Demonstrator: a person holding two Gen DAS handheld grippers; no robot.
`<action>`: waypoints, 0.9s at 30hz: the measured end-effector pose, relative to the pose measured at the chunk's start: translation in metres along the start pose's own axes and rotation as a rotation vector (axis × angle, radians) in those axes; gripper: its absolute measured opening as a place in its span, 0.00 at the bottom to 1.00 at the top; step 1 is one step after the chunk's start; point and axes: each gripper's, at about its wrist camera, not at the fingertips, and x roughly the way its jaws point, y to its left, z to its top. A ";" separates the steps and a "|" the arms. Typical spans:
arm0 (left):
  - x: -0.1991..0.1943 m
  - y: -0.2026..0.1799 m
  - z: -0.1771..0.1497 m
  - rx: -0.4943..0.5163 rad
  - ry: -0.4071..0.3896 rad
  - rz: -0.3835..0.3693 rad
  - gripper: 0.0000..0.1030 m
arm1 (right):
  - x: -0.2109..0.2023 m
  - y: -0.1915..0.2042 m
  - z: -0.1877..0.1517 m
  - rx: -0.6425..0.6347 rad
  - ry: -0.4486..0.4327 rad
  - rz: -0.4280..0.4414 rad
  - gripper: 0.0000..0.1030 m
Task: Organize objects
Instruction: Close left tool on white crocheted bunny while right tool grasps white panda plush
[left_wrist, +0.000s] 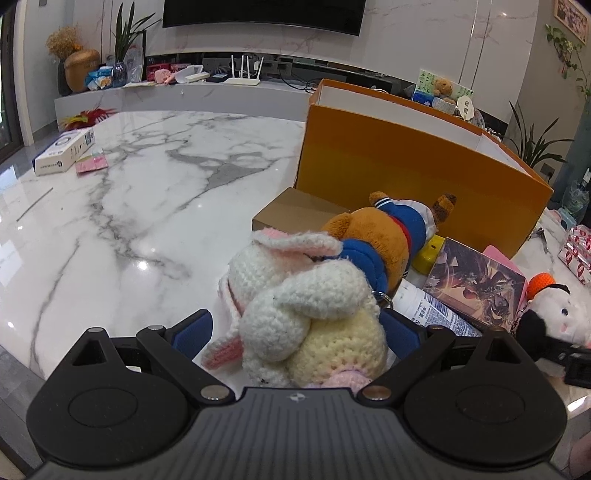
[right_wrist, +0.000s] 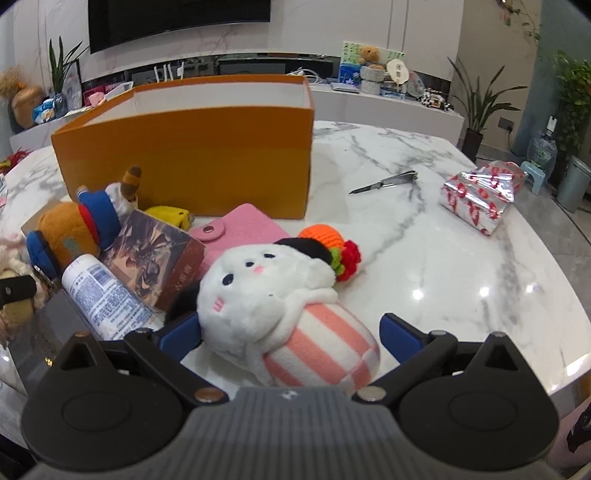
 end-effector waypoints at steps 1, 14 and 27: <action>0.000 0.002 0.000 -0.008 0.006 -0.007 1.00 | 0.003 0.001 0.000 -0.003 0.013 0.007 0.99; 0.006 0.015 0.001 -0.085 0.054 -0.061 1.00 | 0.010 0.010 -0.002 -0.013 0.038 -0.005 0.99; 0.003 0.012 0.001 -0.070 0.026 -0.108 0.86 | 0.007 0.009 -0.002 0.024 0.038 0.016 0.84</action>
